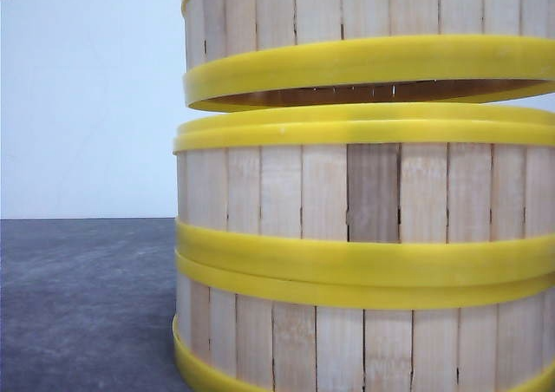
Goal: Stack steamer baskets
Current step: 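Lower the basket onto the stack and open the right gripper, then grasp the woven bamboo lid at its yellow spoke hub with the right gripper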
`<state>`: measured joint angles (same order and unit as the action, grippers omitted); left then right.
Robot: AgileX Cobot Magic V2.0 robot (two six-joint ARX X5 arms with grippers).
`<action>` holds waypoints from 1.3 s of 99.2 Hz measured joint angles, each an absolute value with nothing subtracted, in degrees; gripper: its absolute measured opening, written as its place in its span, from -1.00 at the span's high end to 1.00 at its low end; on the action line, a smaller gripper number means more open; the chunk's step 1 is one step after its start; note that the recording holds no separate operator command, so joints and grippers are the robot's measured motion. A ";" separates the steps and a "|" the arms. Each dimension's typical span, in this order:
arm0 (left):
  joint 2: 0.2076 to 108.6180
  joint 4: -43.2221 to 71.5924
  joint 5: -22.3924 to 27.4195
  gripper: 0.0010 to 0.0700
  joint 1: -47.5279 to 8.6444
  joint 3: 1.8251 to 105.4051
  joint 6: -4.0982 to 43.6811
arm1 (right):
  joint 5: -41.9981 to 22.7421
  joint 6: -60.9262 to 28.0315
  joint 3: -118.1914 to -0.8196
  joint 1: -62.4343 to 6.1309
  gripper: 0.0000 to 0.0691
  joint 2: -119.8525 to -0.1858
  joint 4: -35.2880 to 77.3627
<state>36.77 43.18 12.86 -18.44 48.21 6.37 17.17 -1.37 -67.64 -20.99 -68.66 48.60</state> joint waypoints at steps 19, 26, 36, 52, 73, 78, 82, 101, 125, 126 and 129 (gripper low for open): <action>36.77 43.20 12.84 0.23 -18.44 48.21 6.37 | 17.10 -1.32 -67.64 -21.47 0.91 -70.37 48.58; 36.77 43.22 12.86 0.23 -18.46 48.21 6.35 | 17.12 -1.32 -67.64 -22.00 0.91 -71.35 48.60; 36.77 43.24 12.84 0.23 -18.44 48.21 6.35 | 17.12 -1.32 -67.59 -22.52 0.91 -72.38 48.58; 36.77 43.35 12.86 0.23 -18.46 48.21 6.15 | 16.56 -1.30 -67.53 -22.83 0.91 -72.93 48.60; 36.77 44.14 12.86 0.23 -18.44 48.21 5.93 | 14.79 -1.32 -67.53 -22.87 0.91 -72.93 49.45; 36.77 44.23 12.86 0.23 -18.46 48.21 5.85 | 14.63 -1.37 -67.53 -22.87 0.91 -72.93 49.74; 36.77 44.29 12.86 0.23 -18.46 48.21 5.72 | 14.59 -1.50 -67.53 -22.87 0.91 -72.93 49.95; 36.77 44.38 12.86 0.23 -18.46 48.21 5.56 | 14.61 -1.69 -67.53 -22.87 0.63 -72.90 50.68; 36.77 44.40 12.86 0.23 -18.46 48.21 5.56 | 14.57 -1.32 -67.53 -22.83 0.21 -72.77 49.15; 36.77 44.42 12.86 0.23 -18.46 48.21 5.56 | 14.55 -1.23 -67.53 -22.83 0.21 -72.73 49.01; 36.77 44.42 12.86 0.23 -18.46 48.21 5.56 | 14.44 -1.06 -67.53 -22.83 0.20 -72.42 48.53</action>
<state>36.77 44.42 12.86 -18.46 48.21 5.56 14.44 -1.06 -67.53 -22.83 -72.42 48.53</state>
